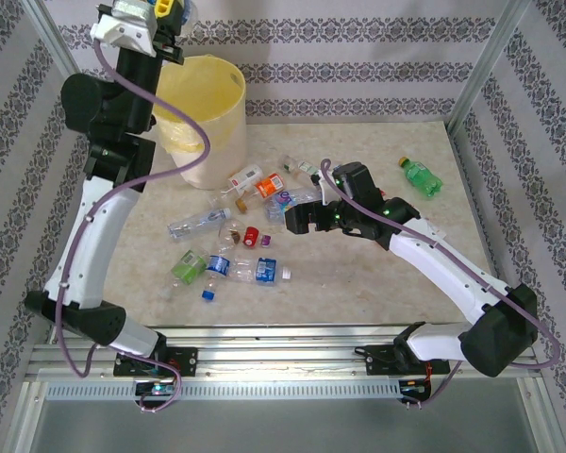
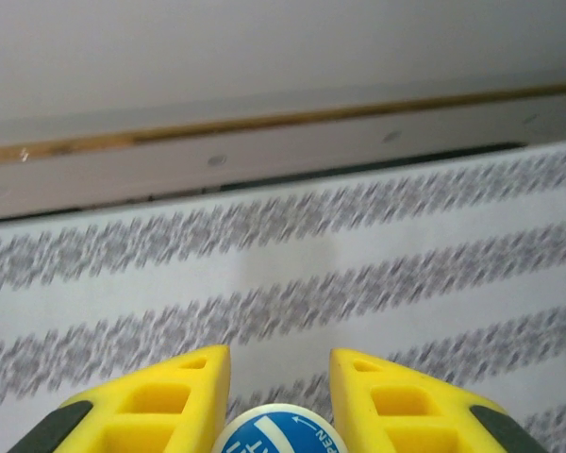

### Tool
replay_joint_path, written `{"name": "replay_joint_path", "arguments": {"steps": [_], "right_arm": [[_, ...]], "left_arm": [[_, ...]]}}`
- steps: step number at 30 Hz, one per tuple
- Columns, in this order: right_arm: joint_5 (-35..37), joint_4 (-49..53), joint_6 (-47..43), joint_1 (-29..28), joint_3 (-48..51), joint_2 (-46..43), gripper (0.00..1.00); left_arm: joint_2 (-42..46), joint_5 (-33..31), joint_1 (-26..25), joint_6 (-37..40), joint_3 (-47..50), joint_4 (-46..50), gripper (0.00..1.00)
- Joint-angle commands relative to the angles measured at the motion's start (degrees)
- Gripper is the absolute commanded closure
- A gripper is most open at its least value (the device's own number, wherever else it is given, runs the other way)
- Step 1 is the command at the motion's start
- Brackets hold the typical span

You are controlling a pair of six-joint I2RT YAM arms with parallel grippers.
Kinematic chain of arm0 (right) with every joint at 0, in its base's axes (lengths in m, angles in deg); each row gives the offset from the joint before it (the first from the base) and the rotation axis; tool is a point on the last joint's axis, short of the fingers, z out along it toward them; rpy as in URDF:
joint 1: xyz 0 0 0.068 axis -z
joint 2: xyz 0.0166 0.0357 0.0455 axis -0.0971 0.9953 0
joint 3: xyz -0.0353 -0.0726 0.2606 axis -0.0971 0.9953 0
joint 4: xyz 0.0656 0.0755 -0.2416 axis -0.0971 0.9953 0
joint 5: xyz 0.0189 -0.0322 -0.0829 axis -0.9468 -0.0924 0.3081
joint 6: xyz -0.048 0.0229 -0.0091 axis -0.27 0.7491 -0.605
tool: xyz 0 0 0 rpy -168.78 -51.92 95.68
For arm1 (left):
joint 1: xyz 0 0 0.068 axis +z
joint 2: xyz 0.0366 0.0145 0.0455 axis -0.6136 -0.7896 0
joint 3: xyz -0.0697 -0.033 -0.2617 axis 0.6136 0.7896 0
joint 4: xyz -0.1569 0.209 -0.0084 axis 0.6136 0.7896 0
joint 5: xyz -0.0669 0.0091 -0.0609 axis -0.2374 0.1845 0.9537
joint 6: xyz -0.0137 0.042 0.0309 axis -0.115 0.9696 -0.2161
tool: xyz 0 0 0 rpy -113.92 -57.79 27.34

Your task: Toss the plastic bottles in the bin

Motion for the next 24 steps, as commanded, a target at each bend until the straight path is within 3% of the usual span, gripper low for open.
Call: {"name": "replay_joint_path", "arguments": {"steps": [1,4,5,6,7,8,17,24], "right_arm": [[-0.92,0.51,0.6,0.52,-0.45,-0.57,0.02],[-0.92,0.19,1.08,0.54,0.64,-1.58,0.02],[-0.83,0.19,1.14,0.57,0.99,-1.99,0.02],[-0.62,0.19,1.25,0.52,1.34,-2.42,0.02],[-0.44,0.27,1.28,0.52,1.69,-2.8,0.02],[-0.27,0.39,1.38,0.61,2.05,-3.15,0.02],[-0.35,-0.18,2.65,0.78,4.7,-4.91,0.02],[-0.81,1.58,3.29,0.8,3.67,-2.22,0.02]], "left_arm": [[-3.54,-0.8,5.49,-8.63,3.32,-0.8,1.0],[-7.06,0.09,10.59,-18.18,8.22,-0.01,0.97],[-8.24,1.05,11.83,-21.35,9.51,0.99,0.82],[-9.05,1.58,12.33,-23.95,10.48,2.22,0.54],[-9.51,1.64,12.39,-25.57,11.27,2.78,0.19],[-9.92,1.93,12.39,-26.71,11.68,3.48,0.0],[-7.71,7.28,12.0,-29.07,1.83,18.93,0.0],[-2.82,10.04,10.94,-30.25,-0.06,24.0,0.0]]}}
